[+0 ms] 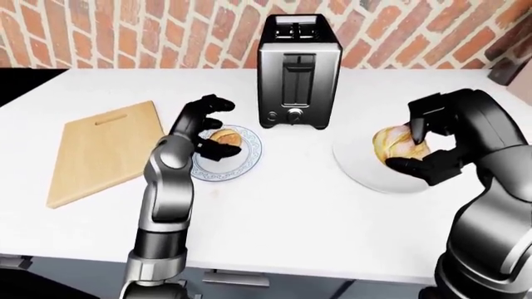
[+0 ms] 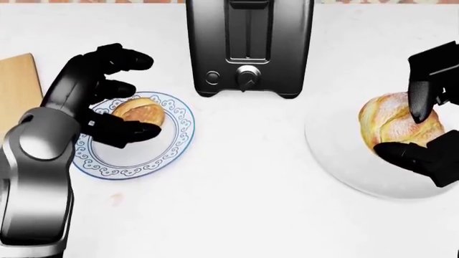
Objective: Place all breads on the cutting board.
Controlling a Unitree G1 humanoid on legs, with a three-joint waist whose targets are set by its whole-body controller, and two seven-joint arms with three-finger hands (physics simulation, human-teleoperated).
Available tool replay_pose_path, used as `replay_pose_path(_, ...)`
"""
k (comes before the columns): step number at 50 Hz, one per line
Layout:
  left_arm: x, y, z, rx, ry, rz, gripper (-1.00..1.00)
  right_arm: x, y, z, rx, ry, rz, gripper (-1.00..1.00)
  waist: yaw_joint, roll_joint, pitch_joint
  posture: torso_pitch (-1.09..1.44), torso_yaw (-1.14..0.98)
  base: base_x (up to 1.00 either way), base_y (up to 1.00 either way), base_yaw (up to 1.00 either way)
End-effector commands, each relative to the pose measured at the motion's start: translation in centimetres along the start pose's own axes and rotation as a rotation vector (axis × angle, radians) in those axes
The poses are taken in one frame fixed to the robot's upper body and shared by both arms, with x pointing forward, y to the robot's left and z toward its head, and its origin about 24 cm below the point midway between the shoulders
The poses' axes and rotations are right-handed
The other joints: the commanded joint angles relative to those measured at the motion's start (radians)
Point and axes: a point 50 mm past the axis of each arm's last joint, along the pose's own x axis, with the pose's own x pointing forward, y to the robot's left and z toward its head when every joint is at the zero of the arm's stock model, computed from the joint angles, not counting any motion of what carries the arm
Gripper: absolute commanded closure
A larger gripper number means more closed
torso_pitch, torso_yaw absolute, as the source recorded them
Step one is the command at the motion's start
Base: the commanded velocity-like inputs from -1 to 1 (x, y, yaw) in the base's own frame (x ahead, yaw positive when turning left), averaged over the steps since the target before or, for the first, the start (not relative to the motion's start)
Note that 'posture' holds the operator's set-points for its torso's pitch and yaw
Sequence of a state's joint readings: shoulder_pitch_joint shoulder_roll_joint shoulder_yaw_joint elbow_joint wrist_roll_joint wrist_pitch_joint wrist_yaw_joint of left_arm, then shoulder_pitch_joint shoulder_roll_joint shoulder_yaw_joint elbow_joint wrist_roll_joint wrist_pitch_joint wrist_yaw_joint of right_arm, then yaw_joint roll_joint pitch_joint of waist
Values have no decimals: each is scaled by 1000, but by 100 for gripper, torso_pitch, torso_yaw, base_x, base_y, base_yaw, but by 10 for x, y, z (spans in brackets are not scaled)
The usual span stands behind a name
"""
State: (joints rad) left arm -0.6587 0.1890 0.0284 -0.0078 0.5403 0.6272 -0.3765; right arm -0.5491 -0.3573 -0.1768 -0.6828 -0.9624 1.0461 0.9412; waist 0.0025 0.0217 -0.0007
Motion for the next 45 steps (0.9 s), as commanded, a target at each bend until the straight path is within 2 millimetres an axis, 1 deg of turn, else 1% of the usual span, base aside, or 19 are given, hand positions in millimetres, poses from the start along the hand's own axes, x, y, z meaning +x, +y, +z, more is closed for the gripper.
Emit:
replay_pose_path(1,-2,2,2,27,-16,16,-20,-4,-7,8,-16,-46,-48,100,-1,-16,-8,0,0,0,0,0)
replay_pose_path(10,3,-2,-8,68,26,-3,-22,-4,-7,8,-15,-44,-46,100,-1,-14,-11,0,0,0,0,0)
replay_pose_path(13,3,-3,-8,74,28,-4,-18,-3,-7,7,-15,-43,-46,100,-1,-13,-12,0,0,0,0,0)
replay_pose_path(14,3,-3,-9,78,27,-5,-12,-3,-7,7,-15,-43,-46,100,-1,-13,-12,0,0,0,0,0)
replay_pose_path(16,3,-4,-9,82,26,-6,20,-3,-6,7,-15,-42,-45,100,-2,-13,-12,0,0,0,0,0)
replay_pose_path(17,3,-5,-9,84,25,-7,25,-3,-6,7,-15,-43,-44,100,-2,-13,-13,0,0,0,0,0)
replay_pose_path(18,3,-5,-9,86,25,-8,36,-3,-6,7,-16,-43,-44,100,-2,-13,-13,0,0,0,0,0)
replay_pose_path(20,2,-5,-9,88,23,-7,47,-3,-5,6,-15,-42,-44,100,-2,-12,-14,0,0,0,0,0)
replay_pose_path(23,2,-5,-8,89,18,-7,58,-2,-5,6,-15,-42,-44,100,-2,-11,-15,0,0,0,0,0)
replay_pose_path(26,1,-4,-3,87,8,-6,63,-3,-6,8,-14,-44,-44,100,-3,-11,-15,0,0,0,0,0)
replay_pose_path(27,0,-3,-1,79,1,-2,69,-3,-7,9,-14,-46,-45,100,-3,-11,-15,0,0,0,0,0)
replay_pose_path(32,-6,8,11,52,-28,17,84,-4,-8,8,-11,-48,-48,100,-2,-13,-11,0,0,0,0,0)
replay_pose_path(38,-18,21,26,38,-62,34,87,-7,-10,11,-10,-57,-51,100,-3,-21,-3,0,0,0,0,0)
replay_pose_path(42,-32,33,40,24,-98,52,88,-8,-11,14,-7,-65,-56,100,-4,-27,4,0,0,0,0,0)
replay_pose_path(45,-40,39,47,20,-117,62,89,-9,-12,16,-6,-71,-57,100,-5,-32,8,0,0,0,0,0)
